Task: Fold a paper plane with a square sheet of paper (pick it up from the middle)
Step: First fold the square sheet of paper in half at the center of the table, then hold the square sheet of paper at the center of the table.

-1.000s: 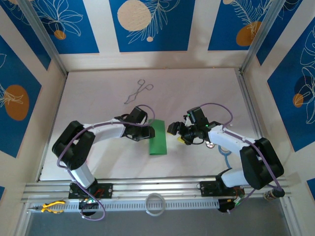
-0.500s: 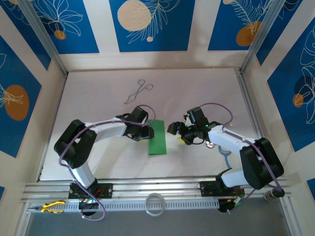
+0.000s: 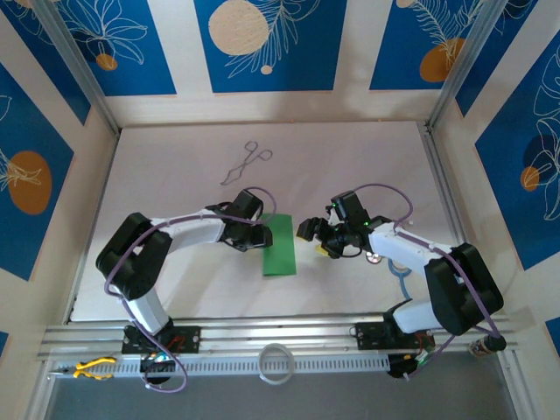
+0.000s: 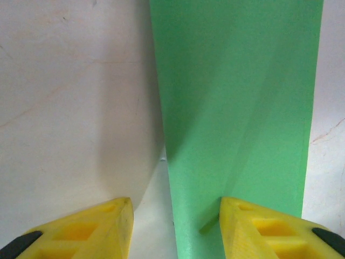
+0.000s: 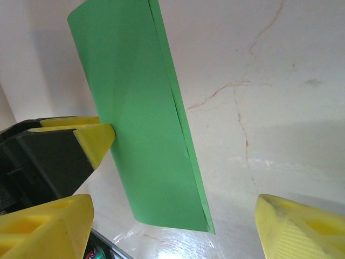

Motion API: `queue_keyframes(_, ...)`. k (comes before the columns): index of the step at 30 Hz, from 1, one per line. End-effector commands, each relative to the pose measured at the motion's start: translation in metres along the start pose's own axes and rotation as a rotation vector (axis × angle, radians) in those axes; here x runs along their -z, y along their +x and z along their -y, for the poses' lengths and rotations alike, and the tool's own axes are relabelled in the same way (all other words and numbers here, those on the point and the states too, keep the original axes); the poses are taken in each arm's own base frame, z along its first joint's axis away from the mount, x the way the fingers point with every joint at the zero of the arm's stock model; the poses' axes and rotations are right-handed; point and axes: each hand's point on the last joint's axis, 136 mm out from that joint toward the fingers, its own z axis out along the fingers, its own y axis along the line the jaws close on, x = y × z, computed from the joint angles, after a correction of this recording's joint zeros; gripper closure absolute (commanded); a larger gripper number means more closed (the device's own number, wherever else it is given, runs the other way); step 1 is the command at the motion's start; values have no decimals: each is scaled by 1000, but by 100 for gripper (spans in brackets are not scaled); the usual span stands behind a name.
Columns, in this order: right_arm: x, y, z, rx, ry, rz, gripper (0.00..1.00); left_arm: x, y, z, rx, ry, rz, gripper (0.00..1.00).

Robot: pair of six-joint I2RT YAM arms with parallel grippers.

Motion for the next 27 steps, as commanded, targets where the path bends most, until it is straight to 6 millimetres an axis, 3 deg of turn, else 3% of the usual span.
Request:
queue_keyframes(1, -1, 1, -3, 5, 3, -10, 21, 1, -3, 1, -29, -5, -16, 53)
queue_keyframes(27, -2, 0, -1, 2, 16, -10, 21, -14, 3, -4, -92, -41, -95, 51)
